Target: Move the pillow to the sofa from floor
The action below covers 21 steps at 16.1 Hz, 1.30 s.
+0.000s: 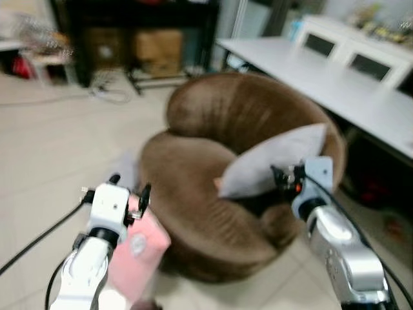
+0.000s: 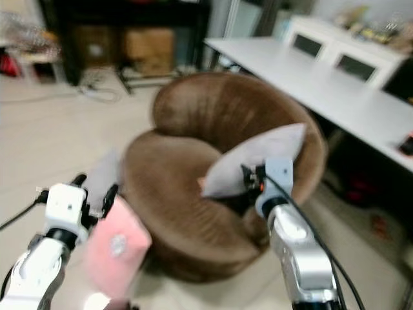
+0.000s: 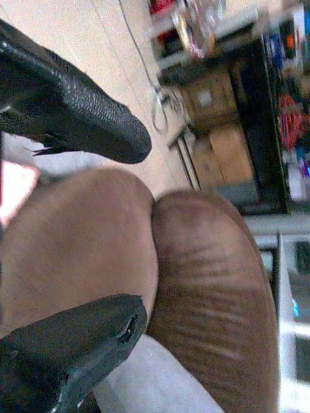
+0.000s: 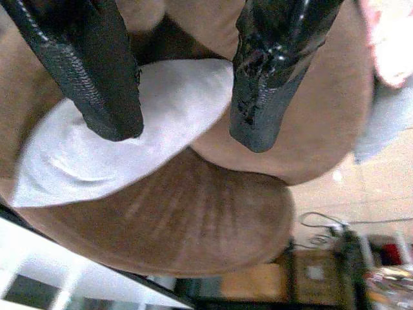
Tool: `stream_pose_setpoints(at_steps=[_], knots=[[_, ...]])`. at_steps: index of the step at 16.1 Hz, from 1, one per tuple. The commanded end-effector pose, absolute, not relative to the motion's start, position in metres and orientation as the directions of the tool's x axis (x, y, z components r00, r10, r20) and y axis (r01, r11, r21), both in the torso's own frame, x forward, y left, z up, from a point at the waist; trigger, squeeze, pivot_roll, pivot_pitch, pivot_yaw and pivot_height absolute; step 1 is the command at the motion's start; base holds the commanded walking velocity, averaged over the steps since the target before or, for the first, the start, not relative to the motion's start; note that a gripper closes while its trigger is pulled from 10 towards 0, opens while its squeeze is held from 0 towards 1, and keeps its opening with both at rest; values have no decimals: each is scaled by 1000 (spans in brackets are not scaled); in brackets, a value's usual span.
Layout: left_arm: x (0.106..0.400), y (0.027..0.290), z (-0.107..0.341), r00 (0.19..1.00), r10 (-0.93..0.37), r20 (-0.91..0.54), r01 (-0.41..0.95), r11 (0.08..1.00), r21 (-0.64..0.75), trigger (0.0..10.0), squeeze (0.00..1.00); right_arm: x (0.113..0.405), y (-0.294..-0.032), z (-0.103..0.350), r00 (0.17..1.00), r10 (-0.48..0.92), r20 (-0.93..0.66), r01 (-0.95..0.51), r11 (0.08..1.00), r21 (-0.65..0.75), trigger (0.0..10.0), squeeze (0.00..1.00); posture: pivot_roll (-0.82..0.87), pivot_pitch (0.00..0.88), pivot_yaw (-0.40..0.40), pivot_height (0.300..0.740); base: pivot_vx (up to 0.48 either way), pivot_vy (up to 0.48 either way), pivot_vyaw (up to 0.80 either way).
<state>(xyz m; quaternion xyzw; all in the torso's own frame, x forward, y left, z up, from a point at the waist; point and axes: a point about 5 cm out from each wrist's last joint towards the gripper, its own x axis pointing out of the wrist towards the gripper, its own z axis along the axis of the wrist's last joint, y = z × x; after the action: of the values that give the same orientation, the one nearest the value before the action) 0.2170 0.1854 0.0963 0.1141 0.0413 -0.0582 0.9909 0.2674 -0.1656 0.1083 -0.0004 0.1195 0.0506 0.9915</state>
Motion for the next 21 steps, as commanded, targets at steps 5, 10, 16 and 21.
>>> stream_pose_setpoints(at_steps=[5,10,16,21], knots=[[214,183,95,988,-111,-106,132,967,216,10000,0,262,-170,101,953,93,-289,-113,992,-51,10000,0,67,0,-149,740,0,250,0],[213,186,95,990,-93,-109,117,965,234,10000,0,261,-164,99,951,118,-287,-128,992,-18,10000,0,79,0,-153,740,0,358,0],[210,188,93,987,-97,-127,127,958,256,10000,0,257,-165,93,951,90,-295,-90,996,15,10000,0,76,0,-139,740,0,363,0],[208,184,90,984,-115,-136,147,956,253,10000,0,251,-166,92,952,89,-294,-90,996,11,10000,0,66,0,-134,740,0,361,0]])
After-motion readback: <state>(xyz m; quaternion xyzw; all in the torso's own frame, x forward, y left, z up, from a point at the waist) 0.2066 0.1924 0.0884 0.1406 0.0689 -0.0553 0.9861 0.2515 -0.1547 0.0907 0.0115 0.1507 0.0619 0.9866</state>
